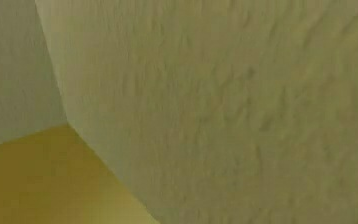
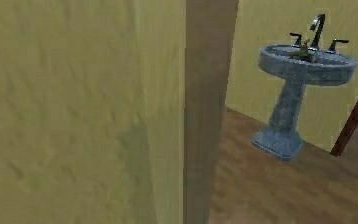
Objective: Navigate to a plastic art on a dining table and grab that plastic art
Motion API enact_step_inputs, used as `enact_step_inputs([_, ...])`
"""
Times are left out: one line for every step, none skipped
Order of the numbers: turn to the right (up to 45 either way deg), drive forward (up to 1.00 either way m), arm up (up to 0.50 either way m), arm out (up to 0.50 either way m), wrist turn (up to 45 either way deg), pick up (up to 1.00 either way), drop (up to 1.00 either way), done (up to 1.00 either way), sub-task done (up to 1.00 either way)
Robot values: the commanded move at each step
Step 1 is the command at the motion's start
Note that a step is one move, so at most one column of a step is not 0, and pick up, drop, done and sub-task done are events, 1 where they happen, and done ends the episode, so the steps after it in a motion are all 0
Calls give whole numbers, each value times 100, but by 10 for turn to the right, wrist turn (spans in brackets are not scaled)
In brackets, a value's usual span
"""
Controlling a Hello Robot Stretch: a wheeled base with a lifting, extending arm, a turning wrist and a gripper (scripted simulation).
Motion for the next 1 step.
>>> enact_step_inputs([-450,0,0,0,0,0,0,0,0])
